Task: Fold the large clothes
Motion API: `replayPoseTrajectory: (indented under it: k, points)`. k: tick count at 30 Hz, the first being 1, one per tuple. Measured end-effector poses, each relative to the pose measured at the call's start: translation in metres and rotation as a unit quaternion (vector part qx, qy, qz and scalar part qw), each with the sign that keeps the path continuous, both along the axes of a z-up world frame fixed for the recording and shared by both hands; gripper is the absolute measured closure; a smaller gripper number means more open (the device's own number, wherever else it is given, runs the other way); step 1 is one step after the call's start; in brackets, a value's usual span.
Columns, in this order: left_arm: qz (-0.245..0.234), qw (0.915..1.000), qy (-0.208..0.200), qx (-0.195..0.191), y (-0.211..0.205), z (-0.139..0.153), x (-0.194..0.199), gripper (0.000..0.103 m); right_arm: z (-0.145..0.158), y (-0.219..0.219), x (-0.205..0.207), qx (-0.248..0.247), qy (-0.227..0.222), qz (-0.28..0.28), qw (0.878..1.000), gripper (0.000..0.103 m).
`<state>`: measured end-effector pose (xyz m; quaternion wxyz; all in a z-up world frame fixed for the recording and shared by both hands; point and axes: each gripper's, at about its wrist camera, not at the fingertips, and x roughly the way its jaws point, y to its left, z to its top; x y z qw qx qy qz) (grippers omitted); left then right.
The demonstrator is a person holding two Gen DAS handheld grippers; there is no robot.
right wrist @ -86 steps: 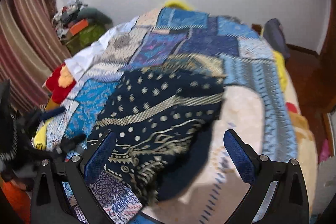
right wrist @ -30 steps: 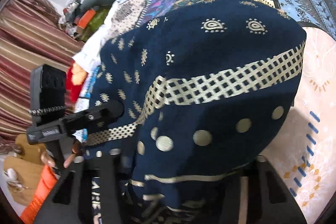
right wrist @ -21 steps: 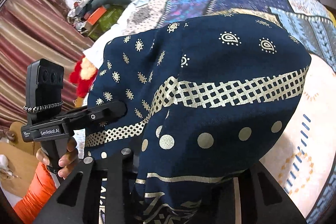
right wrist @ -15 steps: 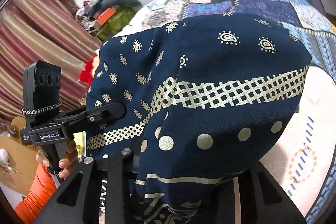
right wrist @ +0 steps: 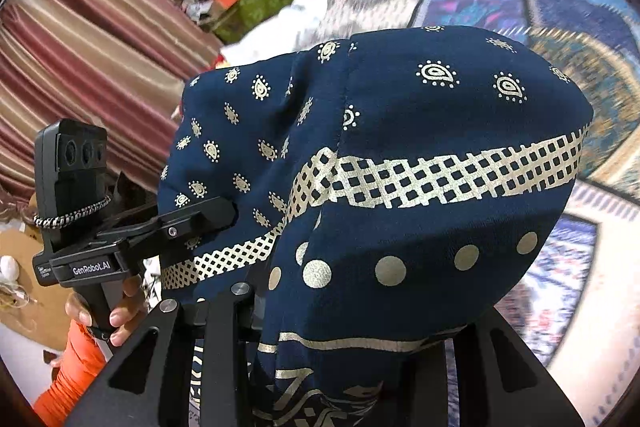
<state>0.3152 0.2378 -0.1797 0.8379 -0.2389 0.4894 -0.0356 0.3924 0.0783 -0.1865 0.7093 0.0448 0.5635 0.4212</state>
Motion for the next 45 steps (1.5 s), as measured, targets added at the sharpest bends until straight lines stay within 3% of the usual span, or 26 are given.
replayPoseTrajectory:
  k: [7, 9, 11, 13, 16, 17, 20, 24, 28, 30, 33, 35, 38, 40, 45]
  points:
    - [0.033, 0.9967, 0.062, -0.04, 0.03, -0.072, -0.01, 0.037, -0.063, 0.043, -0.002, -0.051, 0.048, 0.025, 0.997, 0.071]
    - [0.029, 0.9966, 0.063, -0.044, 0.032, -0.084, -0.011, 0.035, -0.076, 0.05, 0.0, -0.067, 0.054, 0.031, 0.996, 0.069]
    - [0.02, 0.9983, 0.051, -0.023, 0.026, -0.083, -0.013, 0.033, -0.088, 0.054, 0.002, -0.092, 0.062, 0.032, 0.993, 0.061]
    - [0.011, 0.9991, 0.041, 0.004, 0.019, -0.076, -0.017, 0.03, -0.092, 0.049, 0.008, -0.085, 0.081, 0.026, 0.993, 0.059]
    - [0.007, 0.999, 0.037, 0.023, 0.017, -0.068, -0.025, 0.029, -0.089, 0.032, 0.014, -0.087, 0.09, 0.02, 0.992, 0.046]
    - [0.009, 0.9986, 0.035, 0.038, 0.016, -0.06, -0.029, 0.029, -0.086, 0.025, 0.015, -0.092, 0.084, 0.016, 0.992, 0.041]
    - [0.015, 0.9951, 0.013, 0.097, 0.015, -0.035, -0.038, 0.03, -0.064, 0.003, 0.009, -0.108, 0.036, 0.013, 0.993, 0.04]
    - [-0.011, 0.9868, -0.025, 0.159, -0.01, -0.005, -0.054, 0.029, -0.018, -0.013, -0.016, -0.124, -0.078, 0.016, 0.989, 0.039]
    - [-0.049, 0.9792, -0.029, 0.195, -0.045, -0.013, -0.061, 0.009, -0.002, 0.0, -0.044, -0.132, -0.144, 0.048, 0.98, 0.018]
    - [-0.064, 0.9745, -0.011, 0.215, -0.058, -0.03, -0.063, 0.009, -0.01, 0.016, -0.058, -0.152, -0.163, 0.08, 0.972, 0.018]
    - [-0.071, 0.9633, 0.016, 0.258, -0.069, -0.057, -0.071, 0.008, -0.038, 0.031, -0.064, -0.211, -0.16, 0.115, 0.958, 0.018]
    - [-0.064, 0.9658, 0.012, 0.251, -0.064, -0.063, -0.081, 0.008, -0.053, 0.025, -0.064, -0.236, -0.148, 0.122, 0.953, 0.018]
    - [-0.035, 0.9794, 0.025, 0.197, -0.042, -0.063, -0.09, 0.004, -0.06, -0.002, -0.057, -0.216, -0.1, 0.124, 0.963, 0.018]
    - [-0.035, 0.9827, 0.027, 0.18, -0.036, -0.06, -0.095, 0.004, -0.056, -0.023, -0.051, -0.216, -0.092, 0.115, 0.965, 0.017]
    - [-0.051, 0.9693, 0.022, 0.24, -0.041, -0.033, -0.103, 0.004, -0.037, -0.056, -0.044, -0.202, -0.084, 0.096, 0.971, 0.017]
